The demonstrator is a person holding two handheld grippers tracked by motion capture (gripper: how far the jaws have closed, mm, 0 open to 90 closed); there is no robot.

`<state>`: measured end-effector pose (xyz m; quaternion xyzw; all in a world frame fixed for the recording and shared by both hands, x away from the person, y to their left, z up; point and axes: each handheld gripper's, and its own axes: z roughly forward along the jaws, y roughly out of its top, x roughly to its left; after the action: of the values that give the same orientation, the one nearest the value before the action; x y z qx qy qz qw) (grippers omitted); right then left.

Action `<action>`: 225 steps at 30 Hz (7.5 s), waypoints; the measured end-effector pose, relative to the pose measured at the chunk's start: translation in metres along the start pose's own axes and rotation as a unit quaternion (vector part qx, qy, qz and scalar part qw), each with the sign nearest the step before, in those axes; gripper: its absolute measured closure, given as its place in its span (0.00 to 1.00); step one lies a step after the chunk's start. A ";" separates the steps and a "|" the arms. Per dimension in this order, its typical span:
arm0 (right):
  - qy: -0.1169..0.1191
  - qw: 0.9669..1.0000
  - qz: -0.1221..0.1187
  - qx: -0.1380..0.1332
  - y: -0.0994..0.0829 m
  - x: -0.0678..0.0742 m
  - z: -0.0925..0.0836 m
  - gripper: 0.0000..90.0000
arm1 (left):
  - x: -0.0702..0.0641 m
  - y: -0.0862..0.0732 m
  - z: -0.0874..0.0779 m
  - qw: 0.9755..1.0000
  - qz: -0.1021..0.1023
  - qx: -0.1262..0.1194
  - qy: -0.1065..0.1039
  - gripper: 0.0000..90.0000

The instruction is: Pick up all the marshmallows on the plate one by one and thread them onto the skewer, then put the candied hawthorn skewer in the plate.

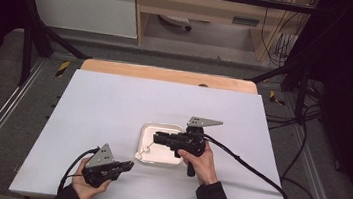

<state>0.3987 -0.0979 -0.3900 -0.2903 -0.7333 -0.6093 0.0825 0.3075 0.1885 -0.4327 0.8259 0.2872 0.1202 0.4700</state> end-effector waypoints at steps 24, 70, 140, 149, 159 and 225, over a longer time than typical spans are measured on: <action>0.014 1.000 -0.005 -0.015 -0.014 0.003 0.010 0.89 | -0.004 -0.001 0.003 1.000 0.000 -0.005 0.001 0.99; -0.038 0.998 -0.042 0.002 -0.013 0.010 0.001 0.41 | -0.001 0.002 0.007 1.000 -0.011 -0.018 0.008 0.98; -0.270 0.952 -0.075 0.120 -0.083 -0.046 -0.122 0.01 | 0.022 0.063 0.045 0.995 -0.068 0.060 0.048 0.98; -0.271 0.953 -0.073 0.118 -0.082 -0.046 -0.123 0.01 | 0.024 0.062 0.067 0.990 -0.078 0.098 0.070 0.98; -0.270 0.953 -0.073 0.117 -0.083 -0.046 -0.123 0.01 | 0.020 0.058 0.083 0.984 -0.086 0.128 0.085 0.98; -0.268 0.954 -0.067 0.116 -0.082 -0.044 -0.125 0.01 | 0.066 0.001 -0.004 0.991 -0.053 0.095 0.084 0.10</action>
<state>0.3621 -0.2369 -0.4496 -0.3812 -0.8117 -0.4244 -0.1250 0.3590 0.2295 -0.4350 0.8372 0.3794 0.1361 0.3697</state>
